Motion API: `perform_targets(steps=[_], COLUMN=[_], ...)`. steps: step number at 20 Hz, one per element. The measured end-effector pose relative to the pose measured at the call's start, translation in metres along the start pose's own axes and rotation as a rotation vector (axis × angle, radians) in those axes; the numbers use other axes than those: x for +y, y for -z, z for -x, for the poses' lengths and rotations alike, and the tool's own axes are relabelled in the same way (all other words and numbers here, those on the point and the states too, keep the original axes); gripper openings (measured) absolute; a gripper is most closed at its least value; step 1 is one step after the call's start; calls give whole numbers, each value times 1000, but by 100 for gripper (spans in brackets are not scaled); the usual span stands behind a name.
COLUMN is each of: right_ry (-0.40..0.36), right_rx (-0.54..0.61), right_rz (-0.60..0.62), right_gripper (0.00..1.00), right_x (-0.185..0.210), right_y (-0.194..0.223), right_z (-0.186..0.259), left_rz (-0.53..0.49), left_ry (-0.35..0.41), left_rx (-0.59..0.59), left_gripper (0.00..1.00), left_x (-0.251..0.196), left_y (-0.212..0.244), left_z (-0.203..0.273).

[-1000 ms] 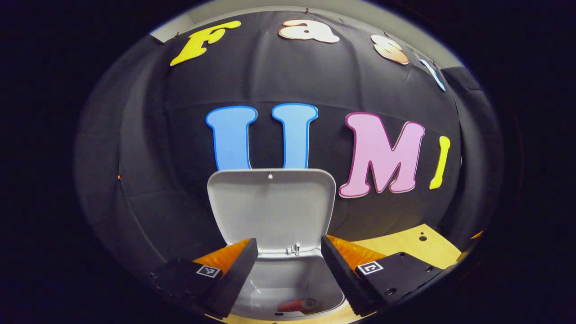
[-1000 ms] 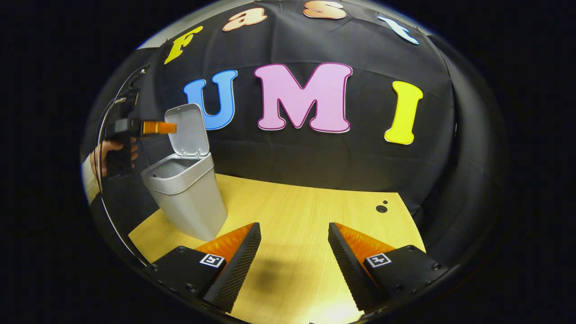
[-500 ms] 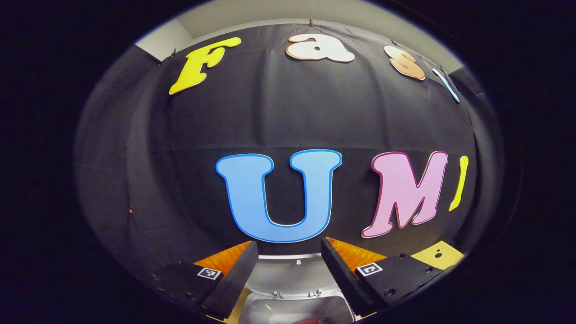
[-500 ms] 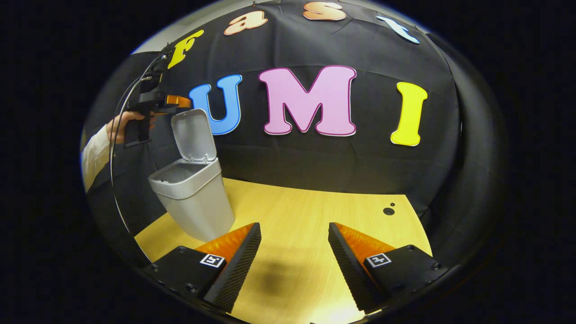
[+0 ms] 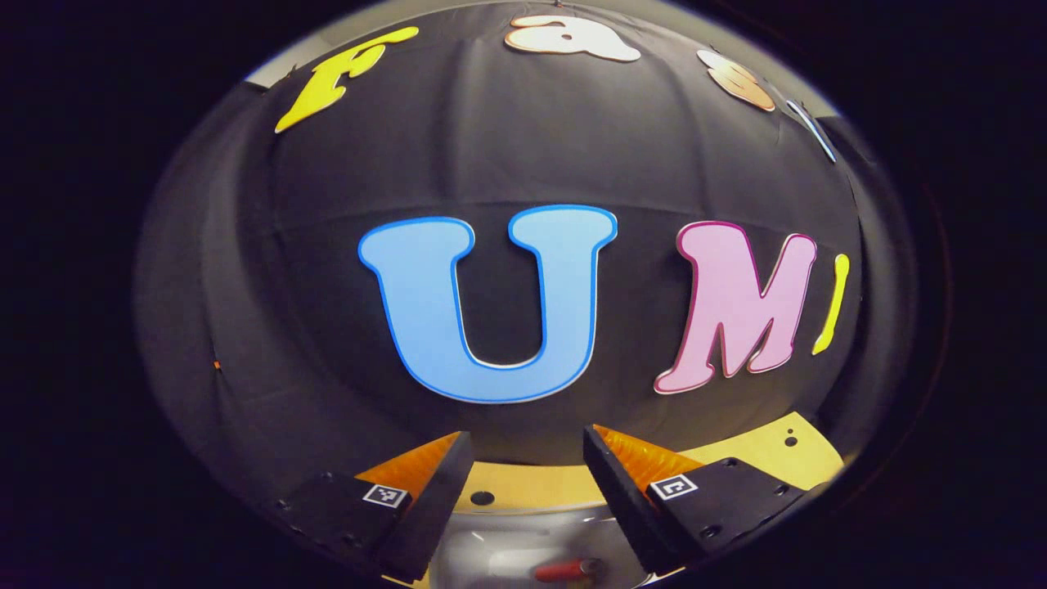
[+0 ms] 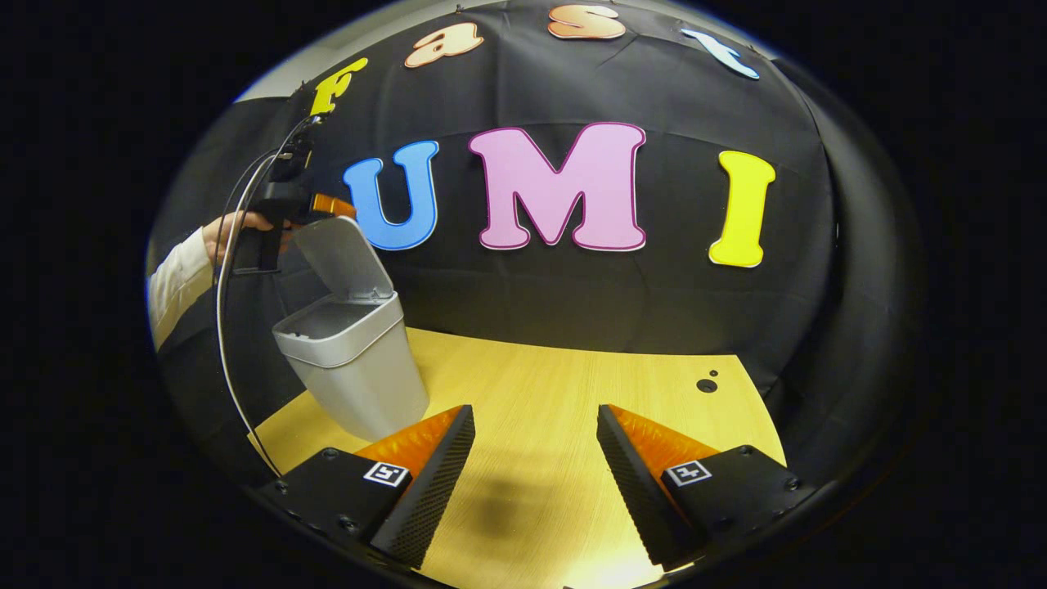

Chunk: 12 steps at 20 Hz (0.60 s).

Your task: Press the lid of the desktop garbage bin to open it, pick up the crumpled paper on the desktop and throw it into the bin, then pick up the pop can on the desktop and drop it into the bin, and finally close the garbage bin lid.

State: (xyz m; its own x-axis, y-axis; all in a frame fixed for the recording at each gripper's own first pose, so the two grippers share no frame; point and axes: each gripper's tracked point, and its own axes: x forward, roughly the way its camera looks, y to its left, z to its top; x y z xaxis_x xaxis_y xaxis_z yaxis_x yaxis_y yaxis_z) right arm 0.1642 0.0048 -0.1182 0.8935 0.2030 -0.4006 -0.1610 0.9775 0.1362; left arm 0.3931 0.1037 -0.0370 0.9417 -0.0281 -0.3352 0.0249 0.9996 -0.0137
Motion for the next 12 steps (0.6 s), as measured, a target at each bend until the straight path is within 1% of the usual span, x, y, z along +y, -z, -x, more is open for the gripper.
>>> perform_targets(steps=[2,5,7,9,12], right_ry=[-6,-24,-35,-44,-59], right_rx=[2,9,14,4,-9], right_rz=[5,10,18,14,9], right_gripper=[97,97,97,97,97], right_x=[3,10,16,22,29], right_y=[-1,-1,-2,-8,-14], right_z=[-2,-8,-12,-14,-14], left_rz=[8,-25,-32,-17,-33], left_ry=[2,15,38,55,46], left_rx=[24,10,21,53,130], left_gripper=[93,93,93,93,94], left_x=[3,-2,-9,-15,-10], left_y=[19,36,49,69,108], left_z=[17,46,62,71,73])
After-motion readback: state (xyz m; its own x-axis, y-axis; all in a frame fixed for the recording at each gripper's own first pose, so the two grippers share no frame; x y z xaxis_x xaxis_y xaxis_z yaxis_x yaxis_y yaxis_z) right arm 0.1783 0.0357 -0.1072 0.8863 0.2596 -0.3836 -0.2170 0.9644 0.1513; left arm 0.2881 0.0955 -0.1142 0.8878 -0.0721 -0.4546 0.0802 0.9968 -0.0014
